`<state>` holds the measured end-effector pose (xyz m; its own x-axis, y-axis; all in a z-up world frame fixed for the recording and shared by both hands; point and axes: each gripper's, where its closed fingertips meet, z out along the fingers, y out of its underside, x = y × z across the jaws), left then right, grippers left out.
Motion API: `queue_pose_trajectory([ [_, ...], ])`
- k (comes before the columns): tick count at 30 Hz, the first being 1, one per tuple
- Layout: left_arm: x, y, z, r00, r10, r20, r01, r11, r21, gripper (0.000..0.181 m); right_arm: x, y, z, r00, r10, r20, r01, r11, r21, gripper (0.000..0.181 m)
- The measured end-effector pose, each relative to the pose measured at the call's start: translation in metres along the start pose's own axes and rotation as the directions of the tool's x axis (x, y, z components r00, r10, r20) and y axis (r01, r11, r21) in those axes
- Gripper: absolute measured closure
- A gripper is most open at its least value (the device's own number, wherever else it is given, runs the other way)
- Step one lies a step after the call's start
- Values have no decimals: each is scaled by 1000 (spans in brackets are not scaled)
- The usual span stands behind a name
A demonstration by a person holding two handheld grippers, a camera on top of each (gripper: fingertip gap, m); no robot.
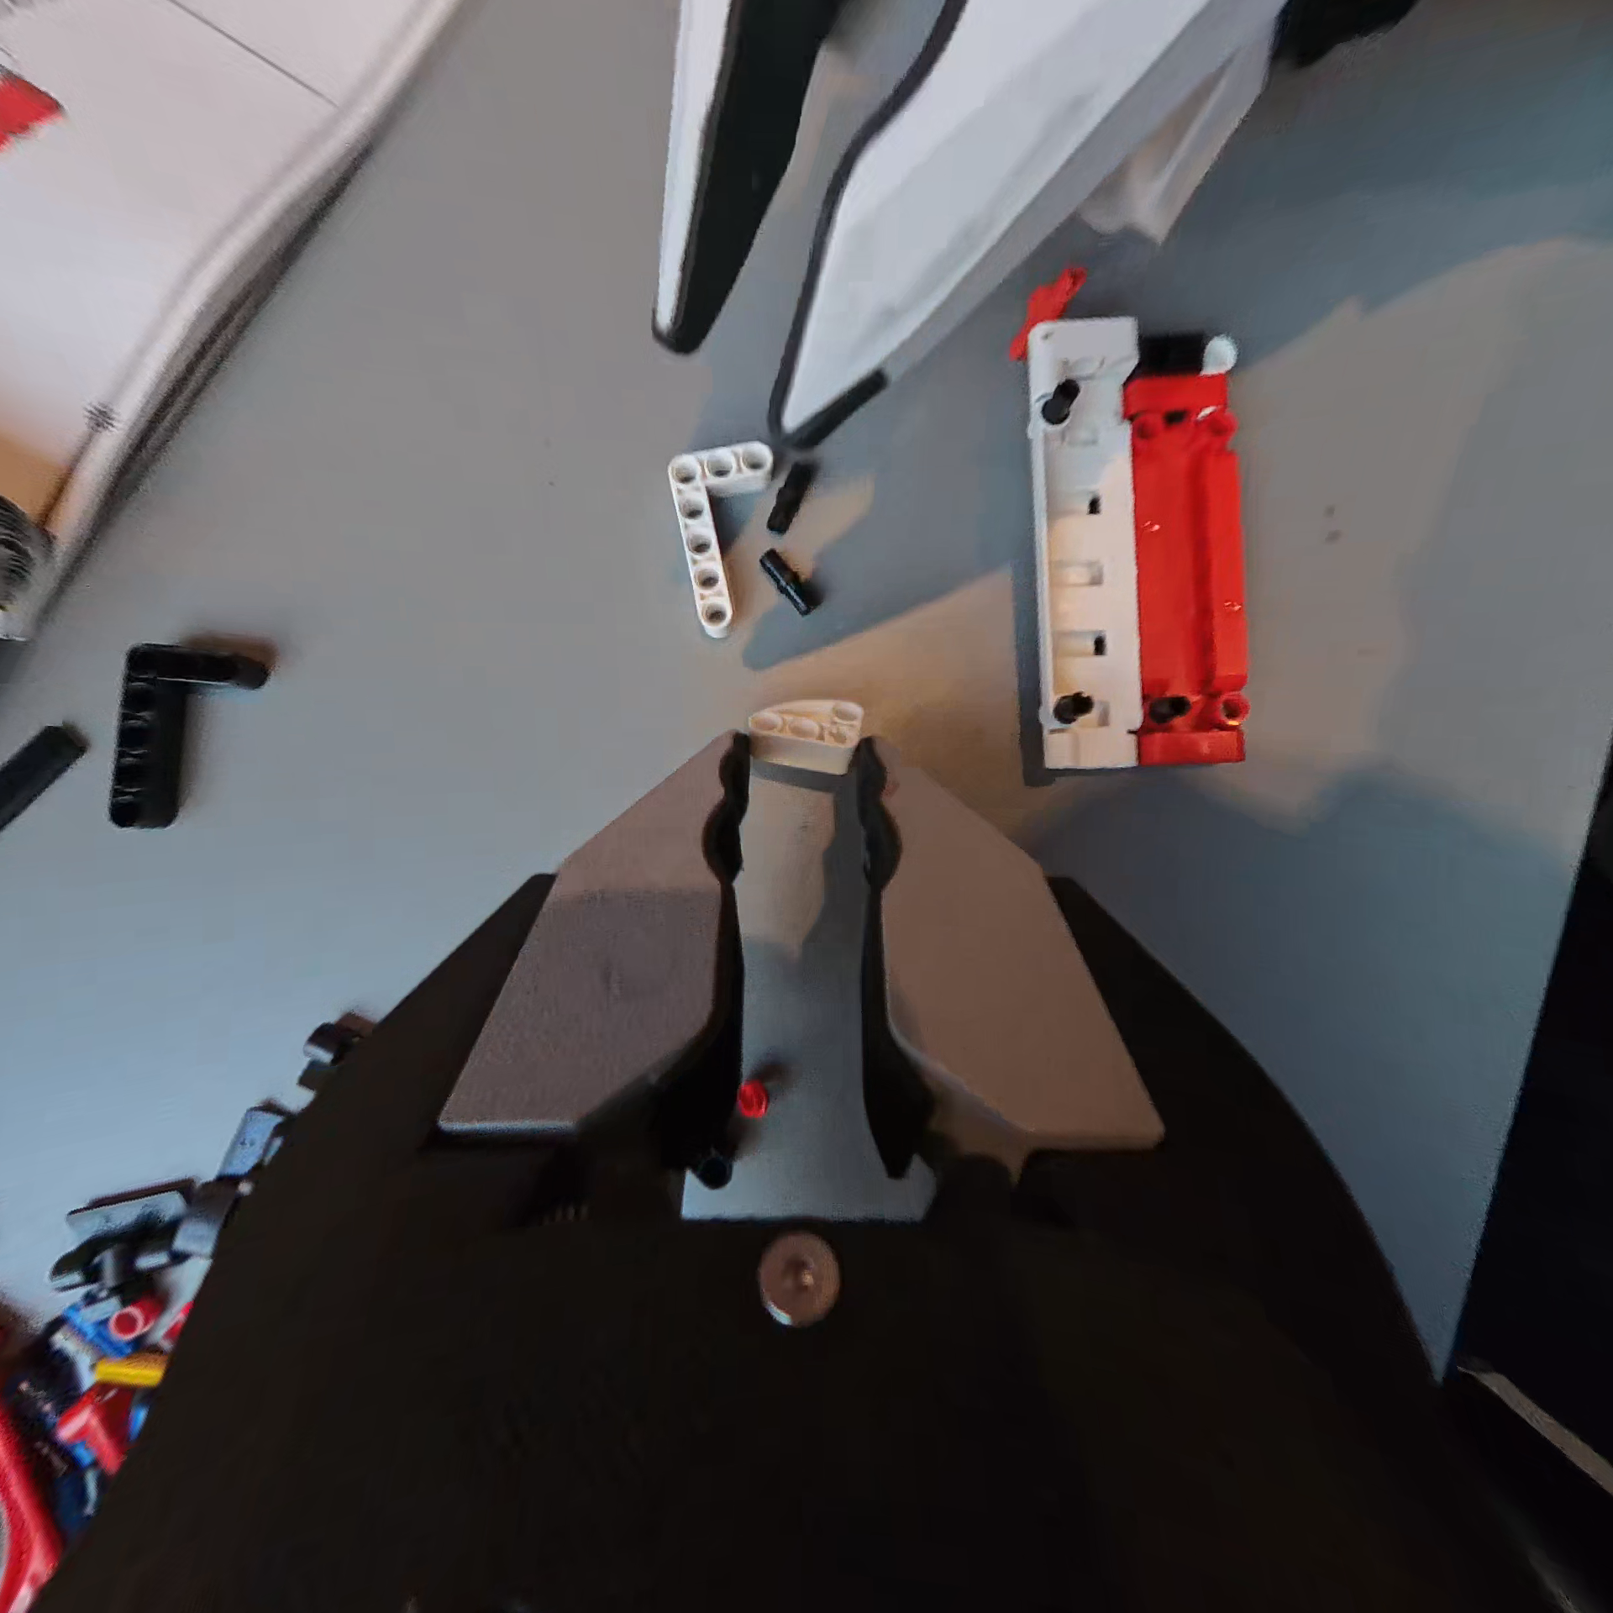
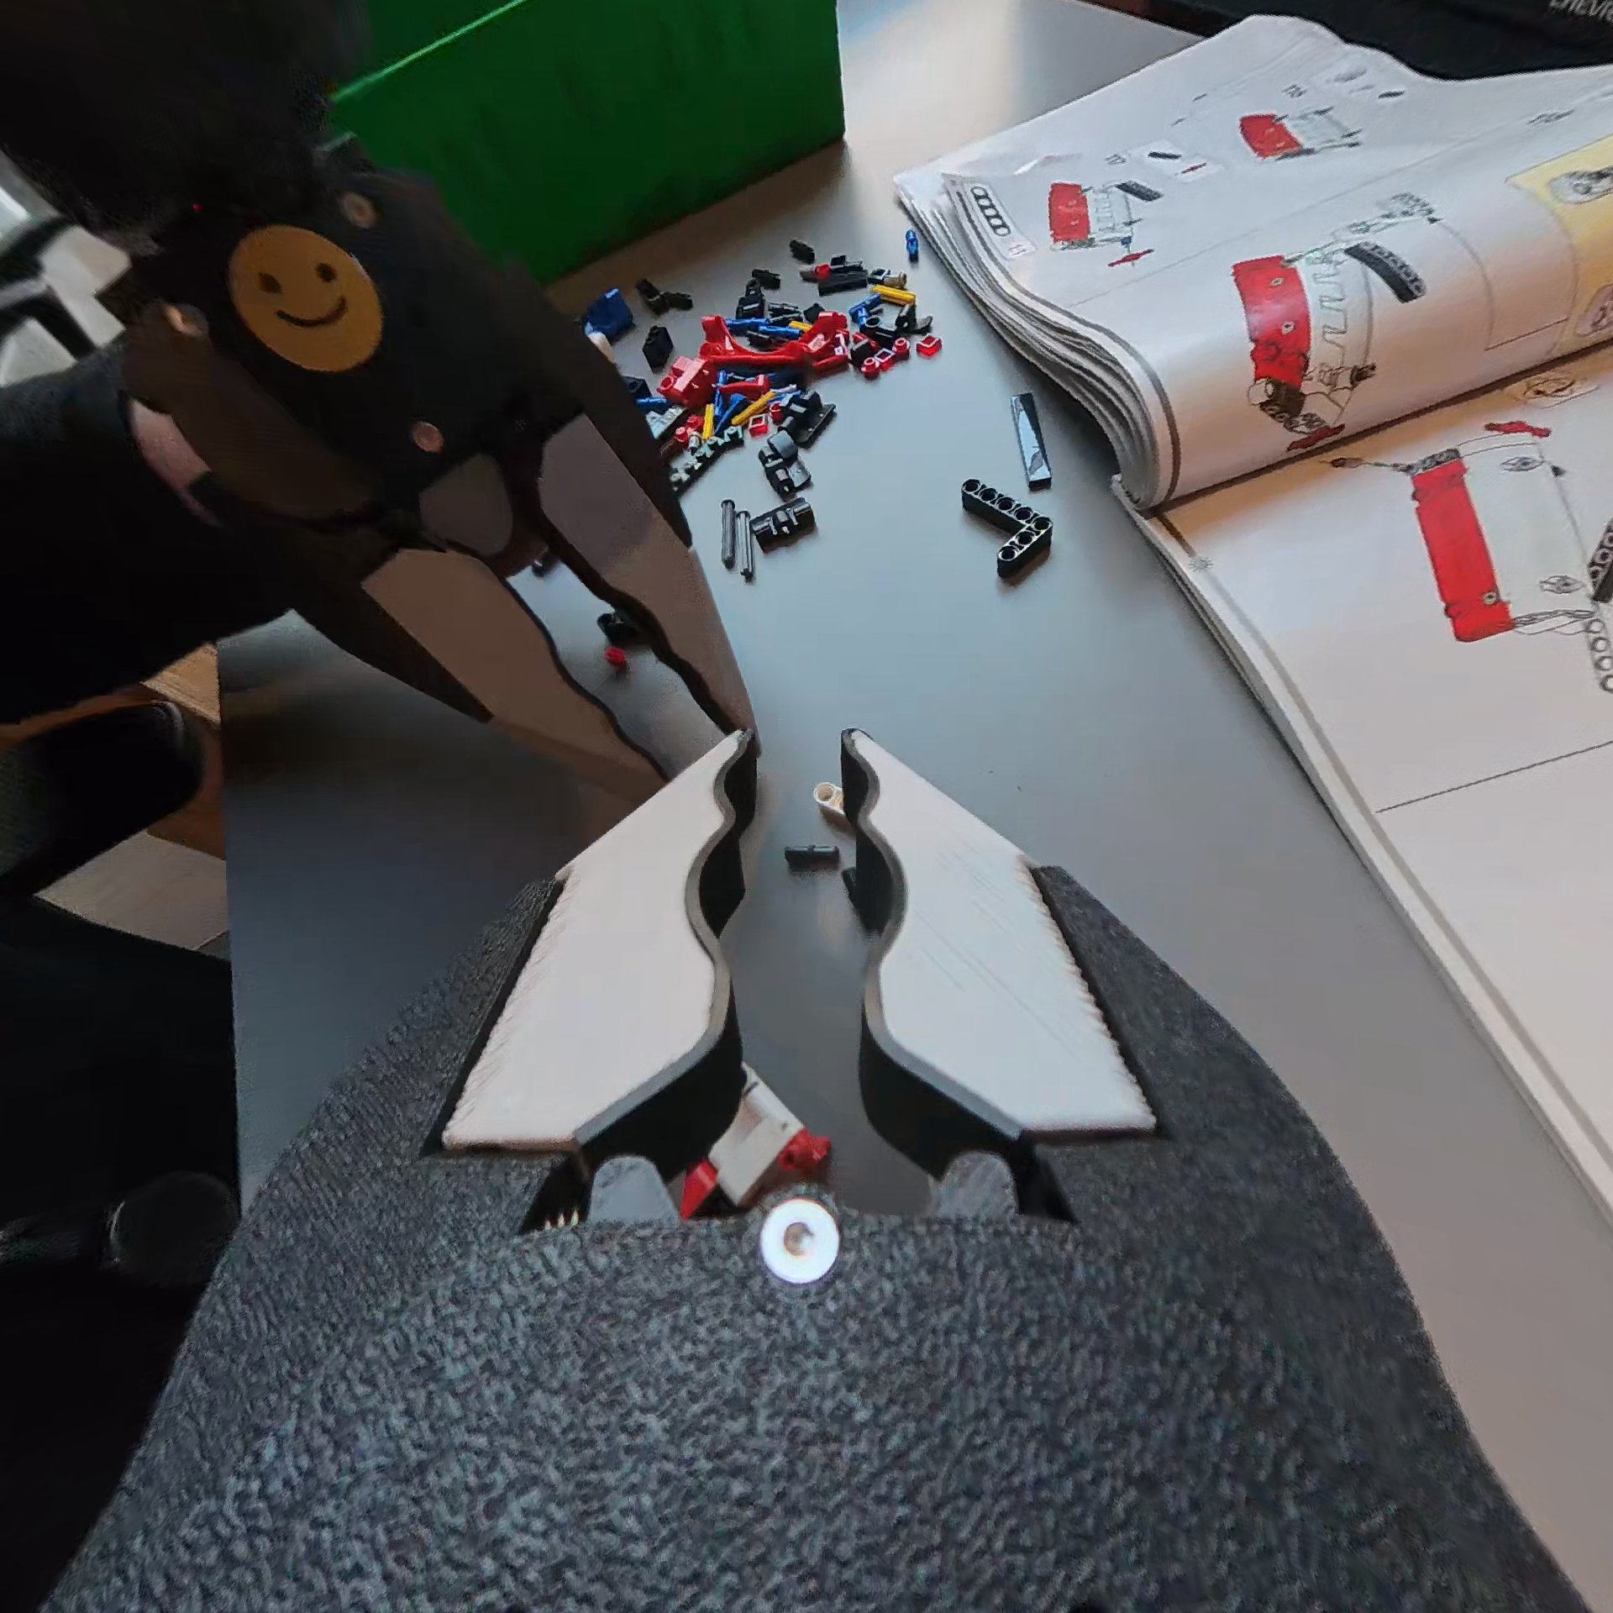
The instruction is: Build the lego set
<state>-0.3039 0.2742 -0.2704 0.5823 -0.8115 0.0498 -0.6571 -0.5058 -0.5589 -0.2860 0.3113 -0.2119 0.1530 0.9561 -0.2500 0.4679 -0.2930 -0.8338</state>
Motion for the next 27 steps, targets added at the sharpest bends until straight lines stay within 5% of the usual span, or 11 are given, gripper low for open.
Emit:
queue_pose_trajectory([
  [14, 4, -5, 4, 1000, 7, 24, -8, 1000, 27, 149, 3, 15, -22, 998, -25, -64, 26, 999, 21, 164],
  [27, -11, 19, -47, 976, -163, 148, 132, 971, 199, 149, 4, 16, -40, 983, -93, -161, 103, 993, 52, 164],
])
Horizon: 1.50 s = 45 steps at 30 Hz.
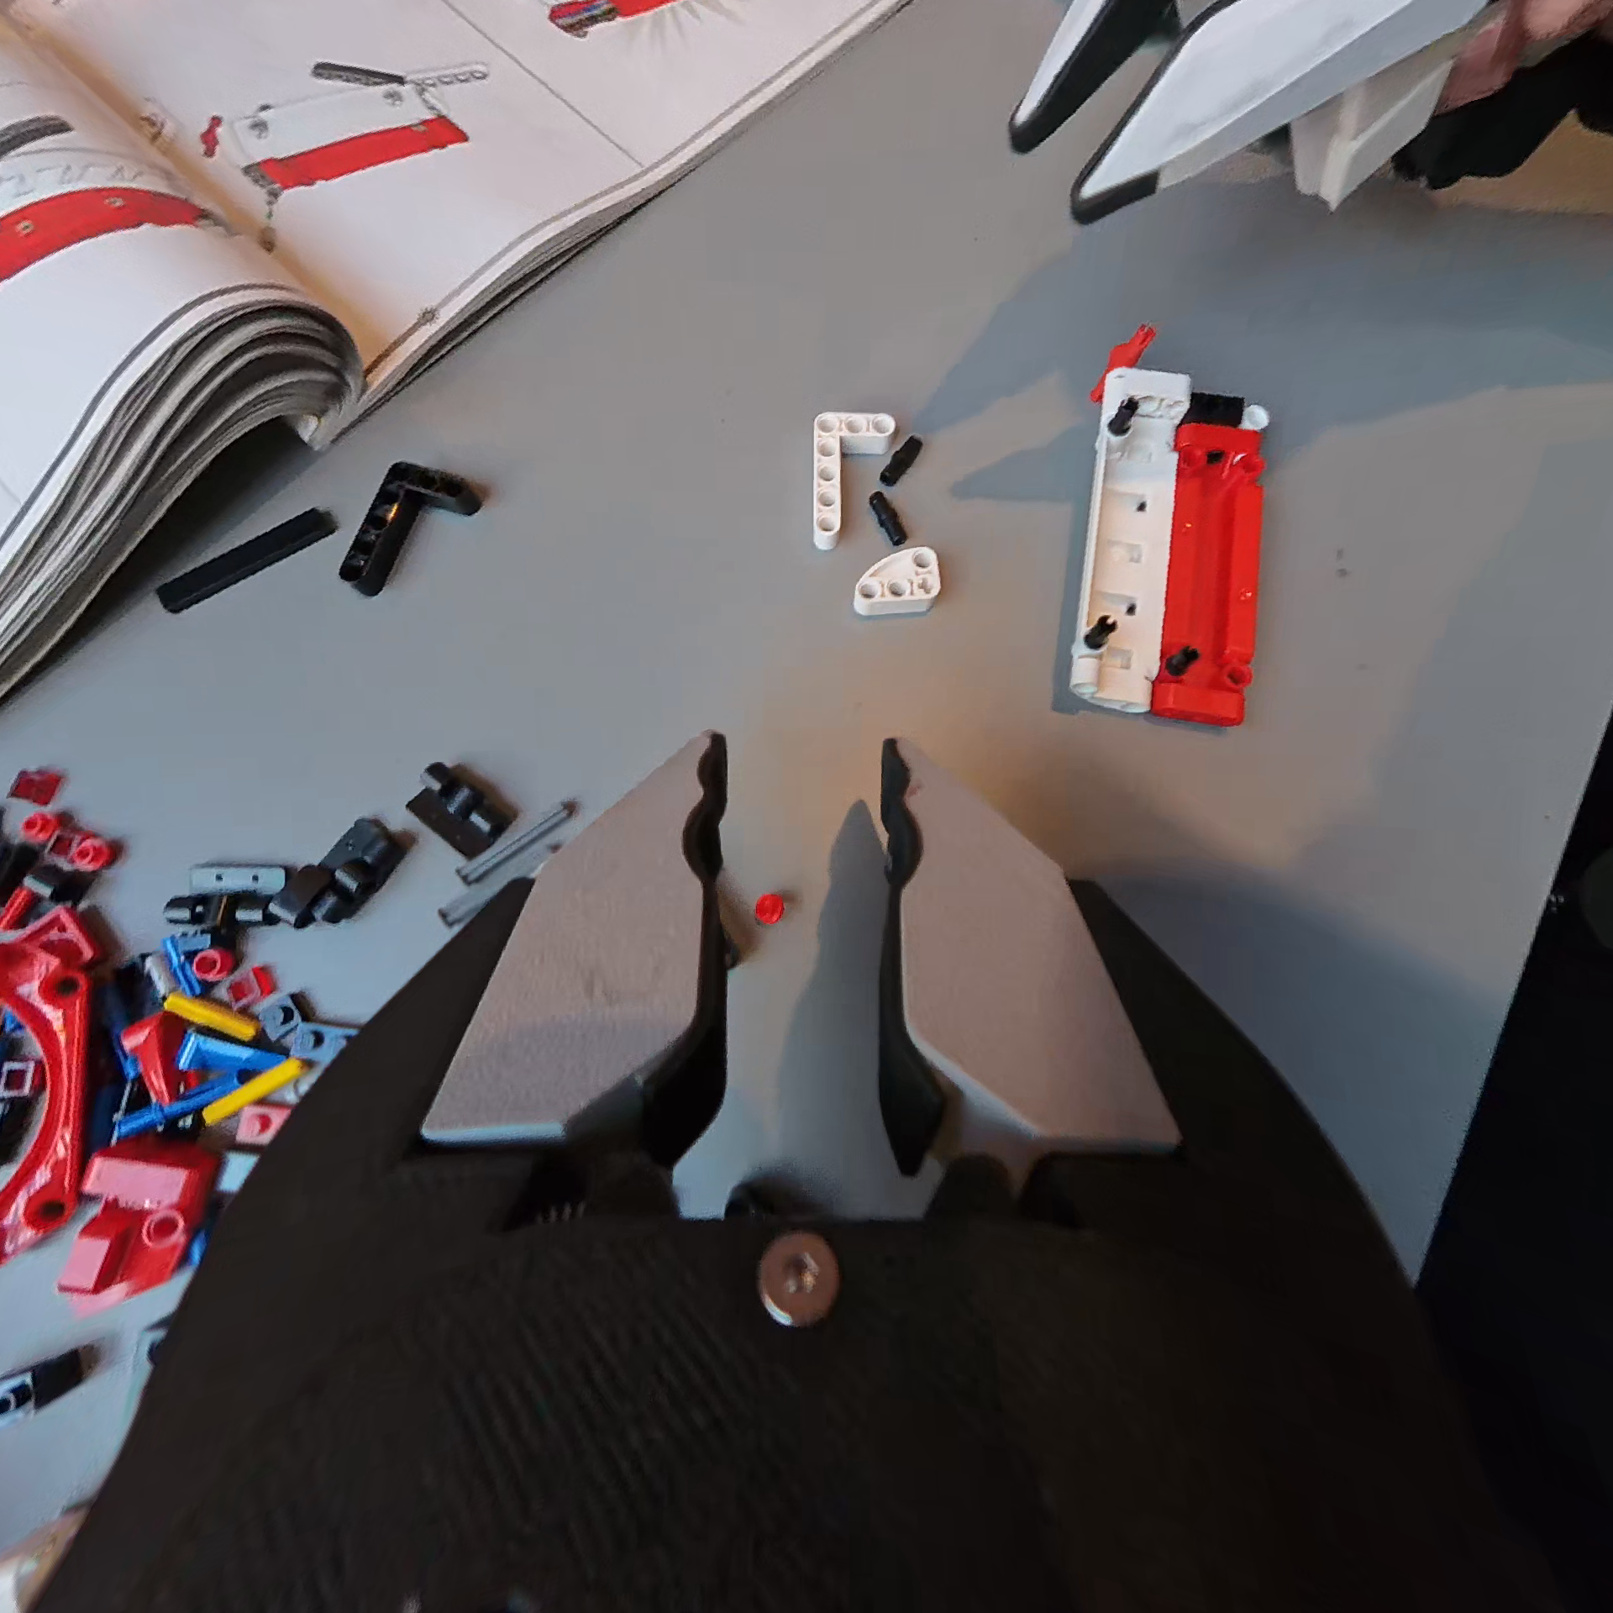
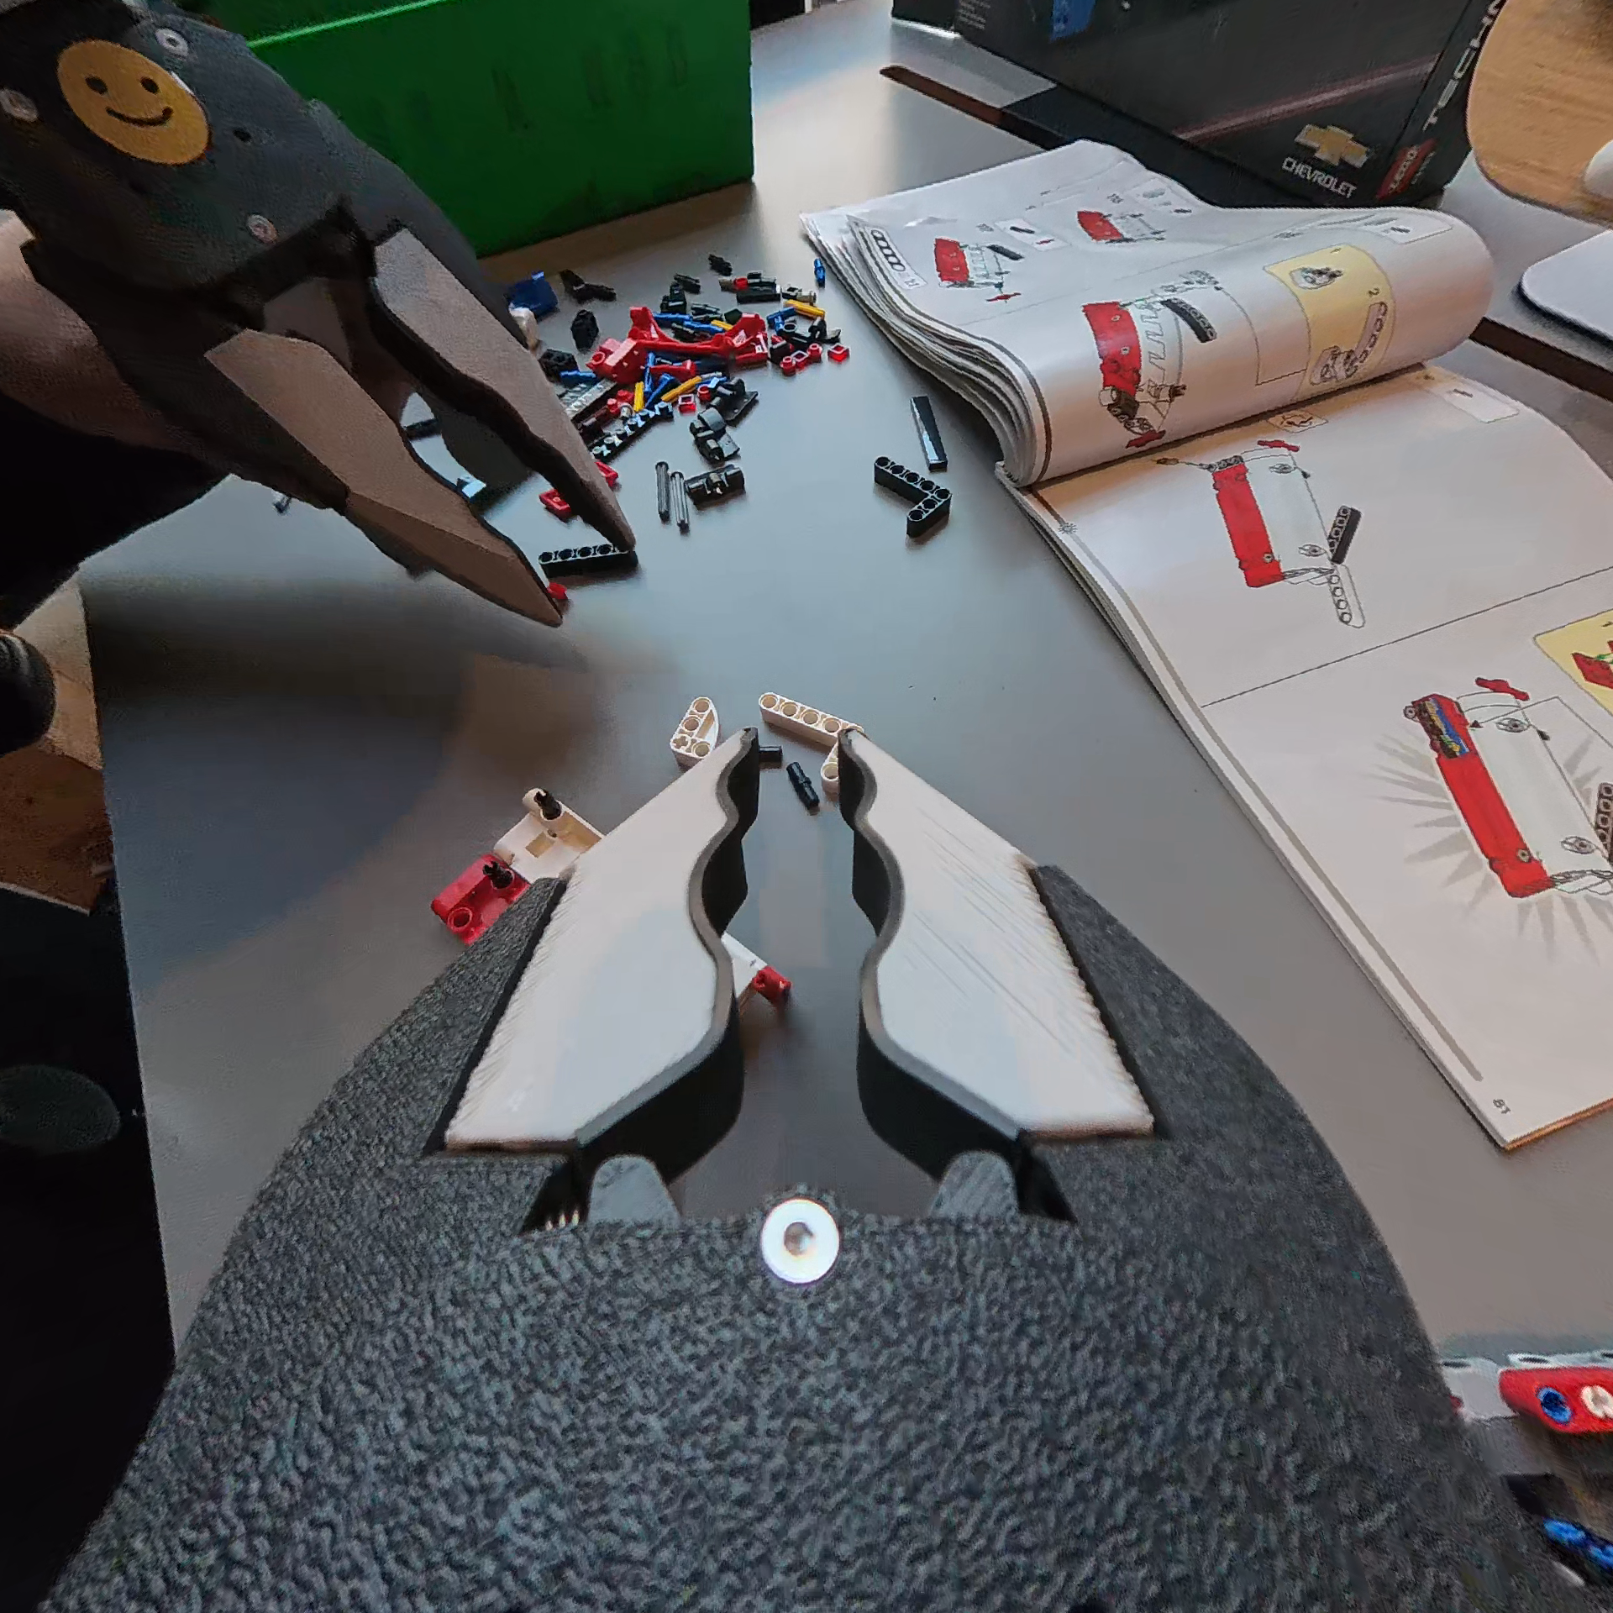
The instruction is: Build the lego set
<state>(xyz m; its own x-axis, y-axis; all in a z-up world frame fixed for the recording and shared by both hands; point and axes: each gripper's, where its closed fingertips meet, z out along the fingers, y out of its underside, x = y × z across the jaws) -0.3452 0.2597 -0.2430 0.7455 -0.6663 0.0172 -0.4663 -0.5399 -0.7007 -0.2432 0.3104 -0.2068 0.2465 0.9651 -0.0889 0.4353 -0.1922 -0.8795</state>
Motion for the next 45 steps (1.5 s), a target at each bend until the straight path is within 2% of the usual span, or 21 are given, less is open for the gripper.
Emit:
queue_pose_trajectory([
  [4, -1, 6, -4, 1000, -23, 12, 23, 1000, 14, 151, 4, 0, -6, 999, 10, -34, -9, 1000, 12, 164],
  [13, 11, -3, -6, 1000, -22, 10, 21, 997, 79, 153, -2, -4, -18, 997, 20, -68, -14, 997, 82, 166],
  [28, 33, 7, 5, 1000, 9, -16, -8, 999, 48, 154, -4, 28, -64, 988, 19, -151, -15, 999, 31, 166],
  [45, 53, 5, 15, 997, 51, -62, -49, 998, 36, 157, -22, 55, -46, 997, -23, -78, 19, 998, -63, 166],
])
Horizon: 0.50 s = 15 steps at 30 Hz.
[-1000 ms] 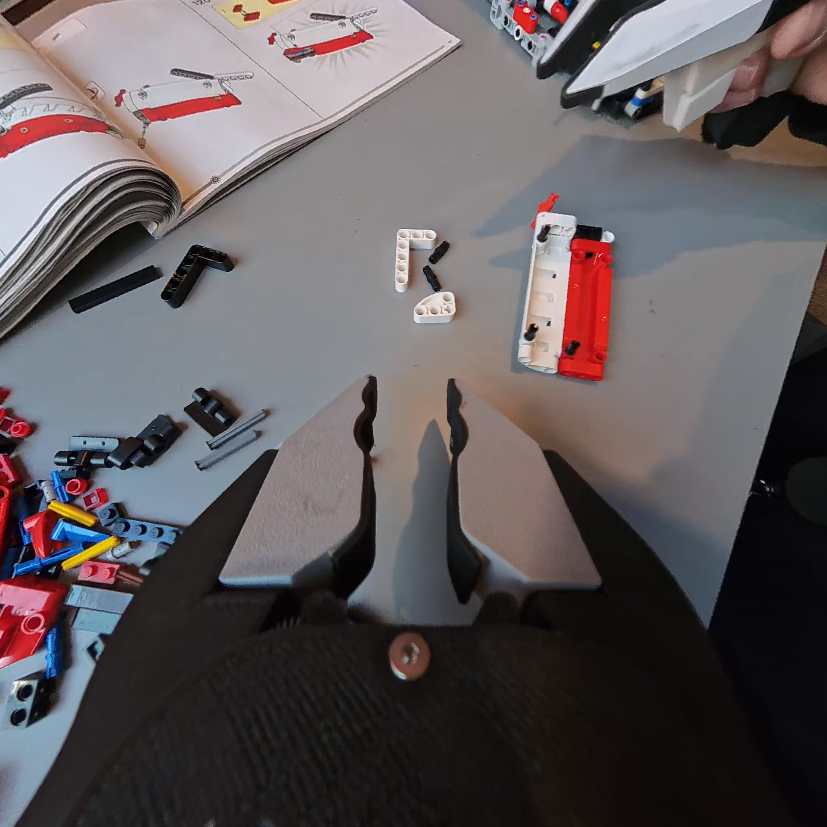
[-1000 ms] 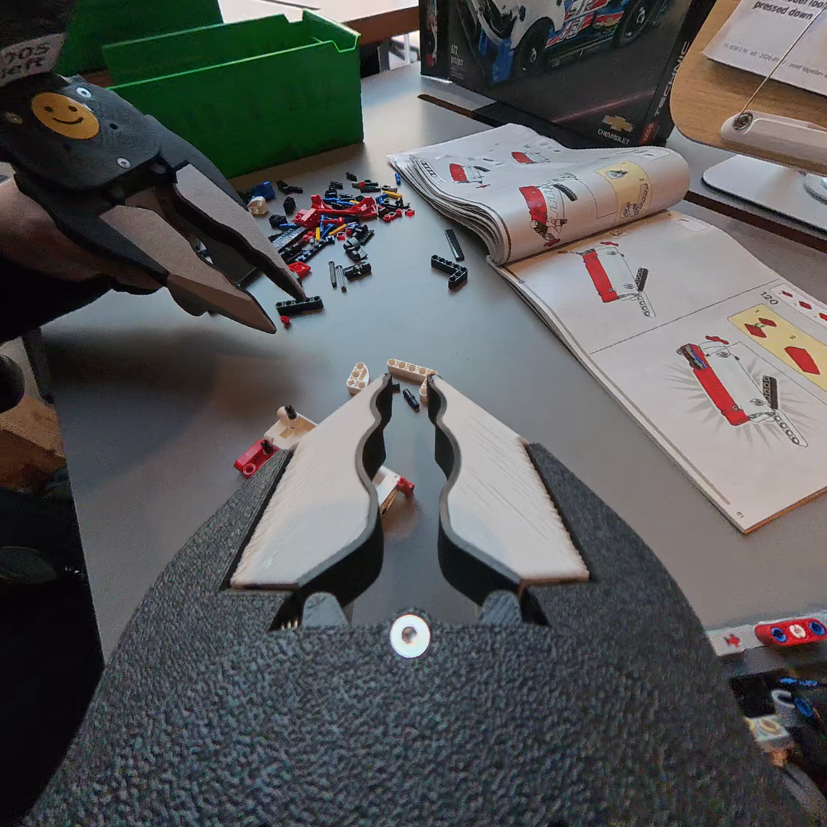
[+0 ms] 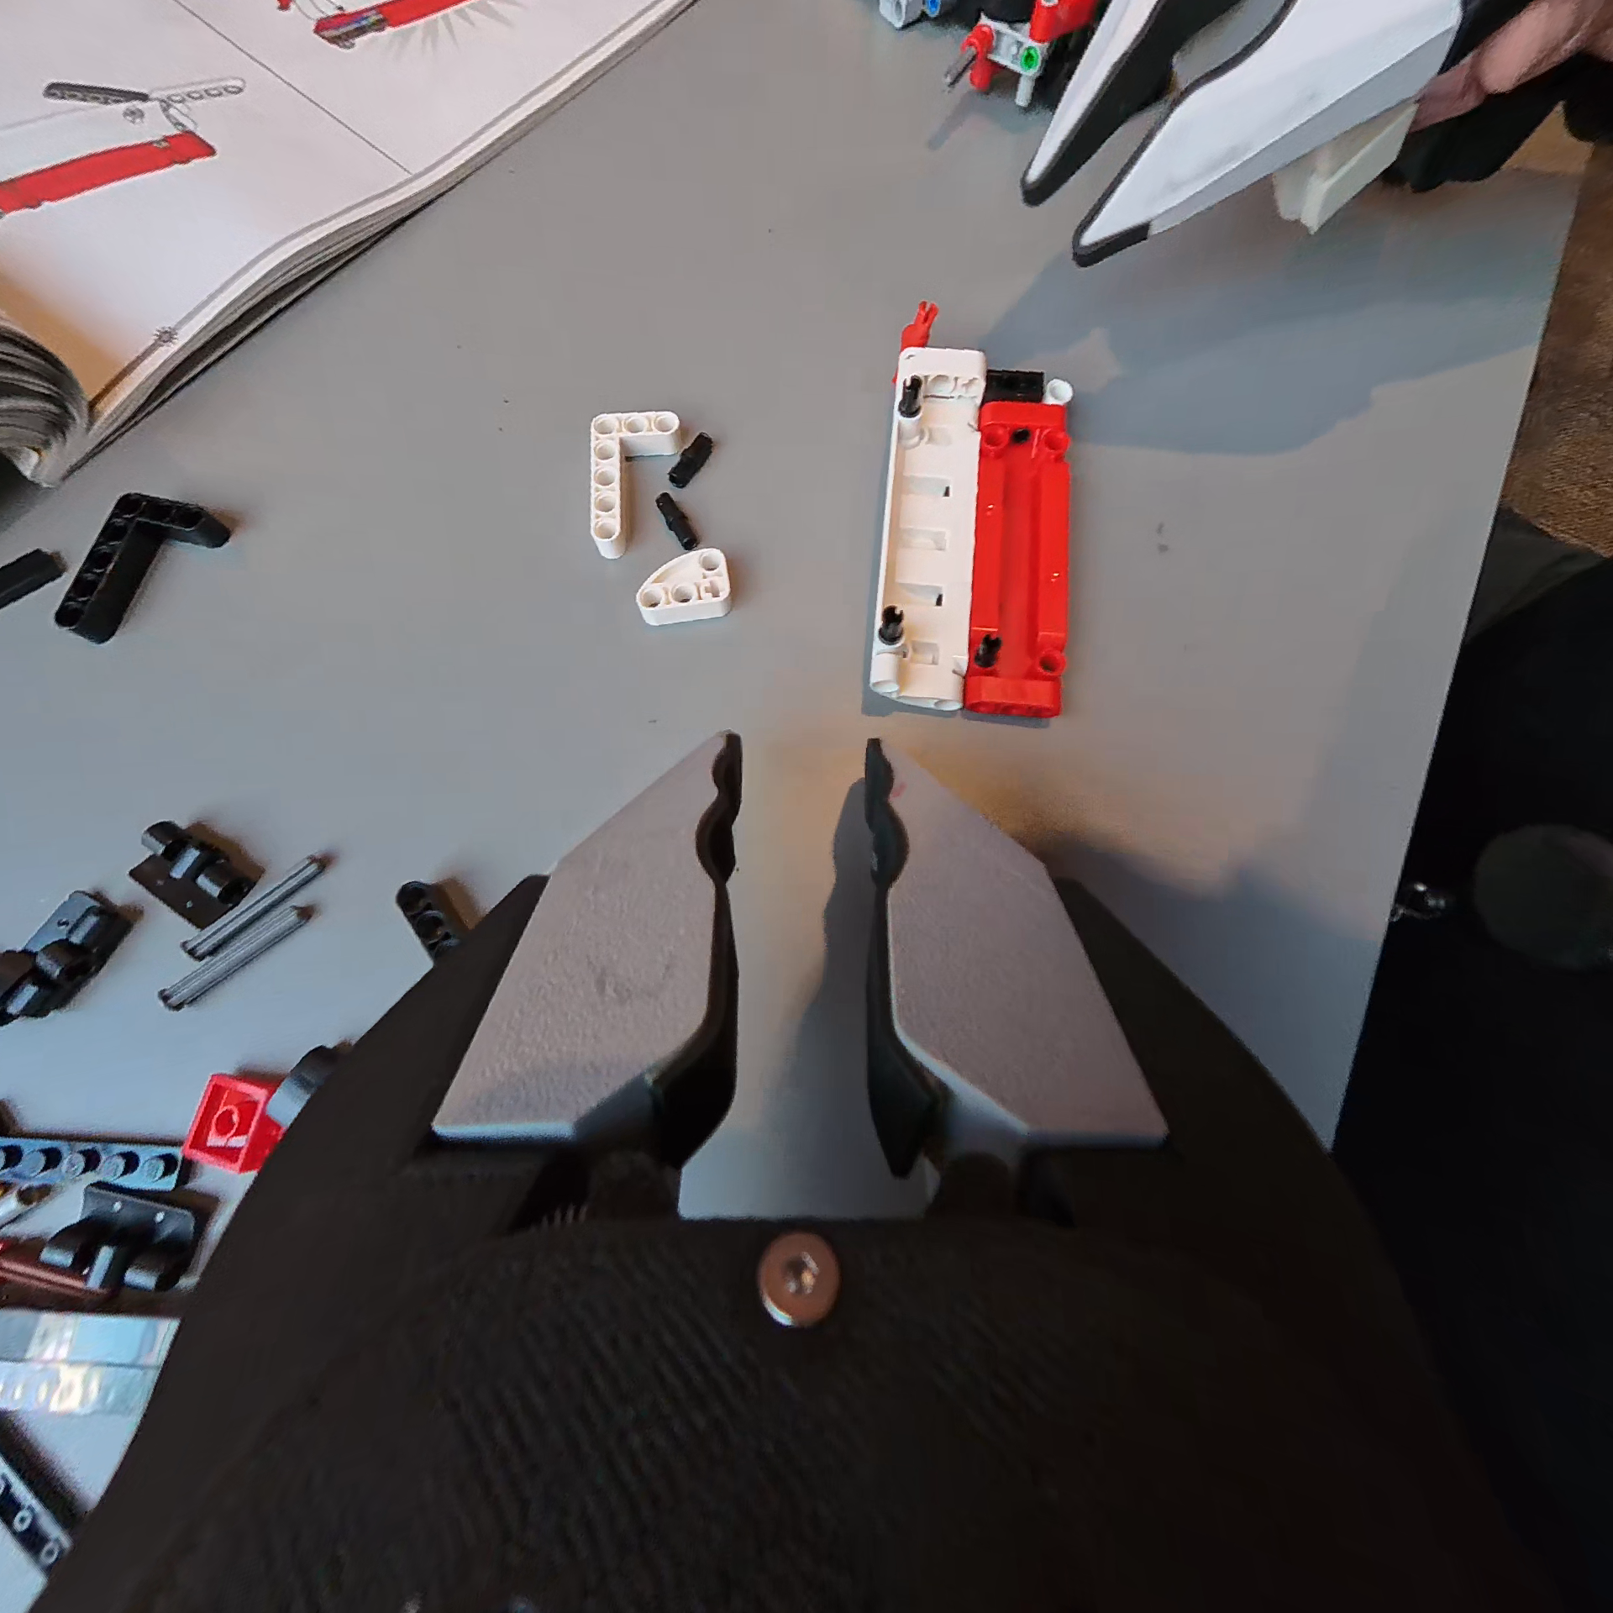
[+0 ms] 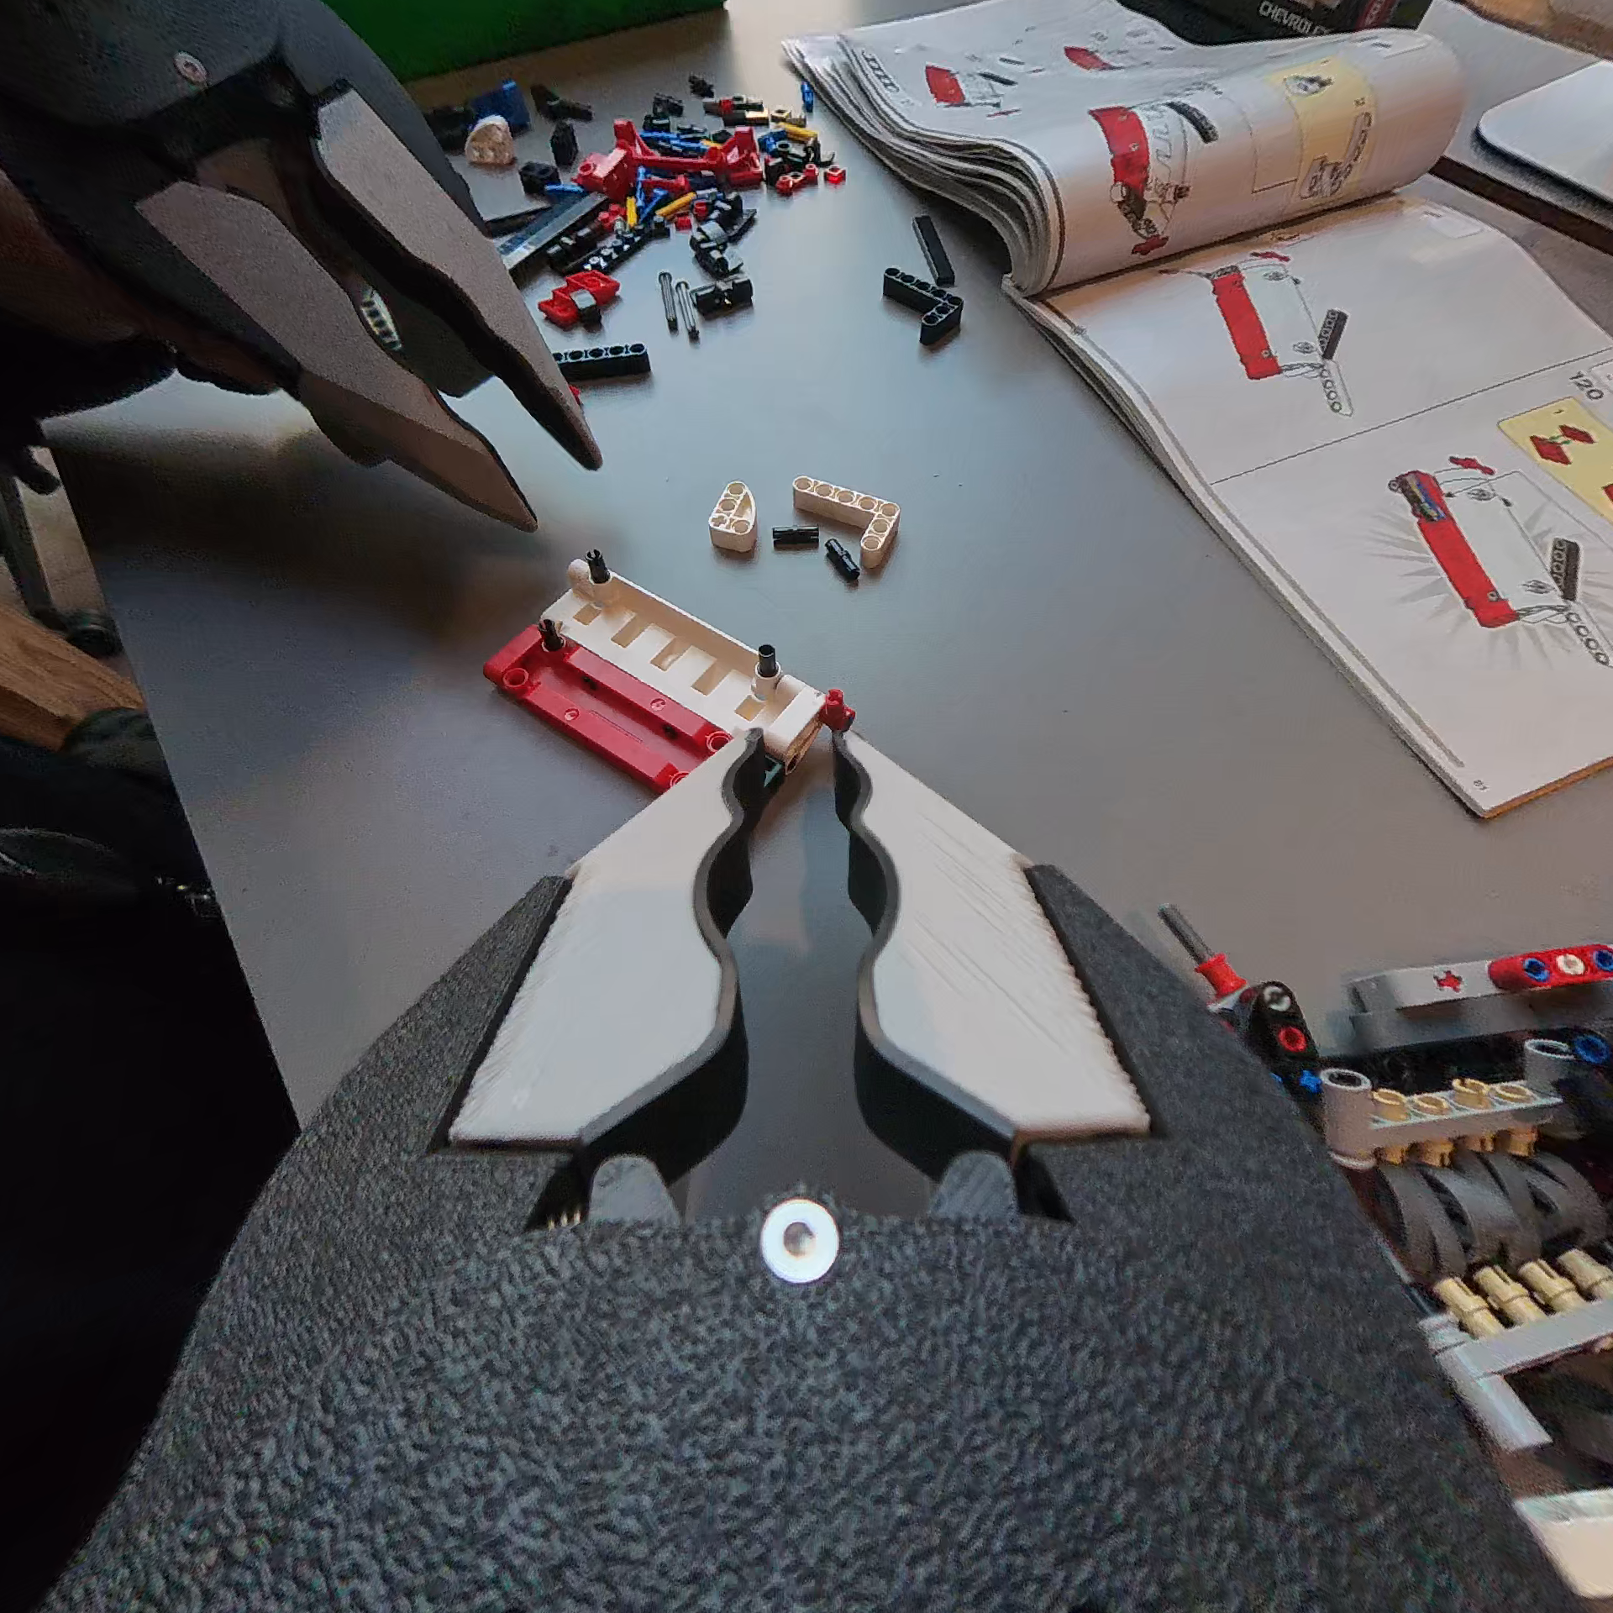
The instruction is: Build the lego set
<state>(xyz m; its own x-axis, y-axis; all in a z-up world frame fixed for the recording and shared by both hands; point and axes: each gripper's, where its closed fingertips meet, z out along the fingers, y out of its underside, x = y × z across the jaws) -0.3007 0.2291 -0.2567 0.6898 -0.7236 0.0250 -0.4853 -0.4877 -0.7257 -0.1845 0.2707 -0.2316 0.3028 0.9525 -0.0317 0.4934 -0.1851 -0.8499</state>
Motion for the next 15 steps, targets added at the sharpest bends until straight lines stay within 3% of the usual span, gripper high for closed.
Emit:
queue_pose_trajectory([
  [10, 17, -7, 8, 998, 28, -58, -27, 999, 22, 156, -2, 12, 8, 1000, 9, 25, -7, 998, -69, 165],
  [15, 19, -8, 14, 998, 39, -58, -38, 999, 21, 155, -17, 22, 18, 995, 24, 98, -11, 991, -131, 165],
])
